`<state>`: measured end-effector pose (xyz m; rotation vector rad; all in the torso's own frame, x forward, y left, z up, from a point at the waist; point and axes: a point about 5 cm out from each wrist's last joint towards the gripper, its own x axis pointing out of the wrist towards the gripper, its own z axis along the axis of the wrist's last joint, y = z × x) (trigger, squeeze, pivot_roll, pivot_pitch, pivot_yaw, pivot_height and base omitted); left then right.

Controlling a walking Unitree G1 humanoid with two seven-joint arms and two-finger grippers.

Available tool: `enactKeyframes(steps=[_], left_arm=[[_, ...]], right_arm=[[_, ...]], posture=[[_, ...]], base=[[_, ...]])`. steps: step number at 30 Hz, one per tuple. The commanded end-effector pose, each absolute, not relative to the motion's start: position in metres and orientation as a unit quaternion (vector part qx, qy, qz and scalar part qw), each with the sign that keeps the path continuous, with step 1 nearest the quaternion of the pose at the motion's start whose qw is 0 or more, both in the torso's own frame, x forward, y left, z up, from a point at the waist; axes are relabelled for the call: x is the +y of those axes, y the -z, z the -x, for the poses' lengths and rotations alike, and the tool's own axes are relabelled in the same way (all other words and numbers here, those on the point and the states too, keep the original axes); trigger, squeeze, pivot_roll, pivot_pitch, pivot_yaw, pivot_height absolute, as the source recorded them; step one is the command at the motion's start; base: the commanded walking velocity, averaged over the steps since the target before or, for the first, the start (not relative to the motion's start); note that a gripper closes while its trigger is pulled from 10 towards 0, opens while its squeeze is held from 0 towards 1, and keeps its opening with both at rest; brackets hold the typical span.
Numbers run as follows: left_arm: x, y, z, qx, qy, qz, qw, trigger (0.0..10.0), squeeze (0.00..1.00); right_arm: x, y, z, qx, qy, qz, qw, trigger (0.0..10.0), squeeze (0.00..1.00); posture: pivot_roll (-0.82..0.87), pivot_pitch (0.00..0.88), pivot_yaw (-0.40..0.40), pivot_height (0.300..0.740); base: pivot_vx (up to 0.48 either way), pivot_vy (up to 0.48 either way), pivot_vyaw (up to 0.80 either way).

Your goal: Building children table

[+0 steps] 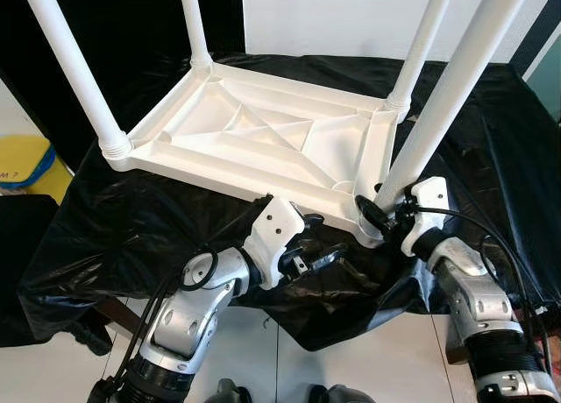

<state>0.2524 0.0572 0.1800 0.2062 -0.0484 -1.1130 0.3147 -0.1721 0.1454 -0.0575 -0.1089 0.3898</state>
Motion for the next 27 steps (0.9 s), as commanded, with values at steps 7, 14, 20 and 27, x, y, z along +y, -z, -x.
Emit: enactKeyframes(steps=[7,14,20,27], left_arm=[[0.056,-0.18,-0.253,-0.022,0.511,-0.094,0.854,10.0,0.0],[0.056,-0.179,-0.252,-0.02,0.513,-0.093,0.853,10.0,0.0],[0.056,-0.179,-0.252,-0.021,0.513,-0.093,0.853,10.0,0.0],[0.056,-0.178,-0.251,-0.021,0.512,-0.094,0.853,10.0,0.0]], right_arm=[[-0.166,-0.129,-0.314,-0.012,-0.124,0.007,0.992,10.0,0.0],[-0.158,-0.124,-0.308,-0.004,-0.009,-0.012,1.0,10.0,0.0],[-0.153,-0.116,-0.3,0.016,0.082,0.0,0.996,10.0,0.0],[-0.141,-0.121,-0.298,-0.001,0.086,-0.01,0.996,10.0,0.0]], posture=[[-0.03,0.138,-0.02,0.74],[-0.03,0.139,-0.023,0.74],[-0.02,0.133,-0.035,0.74],[-0.02,0.127,-0.036,0.74]], base=[[0.0,0.0,0.0],[0.0,0.0,0.0],[0.0,0.0,0.0],[0.0,0.0,0.0]])
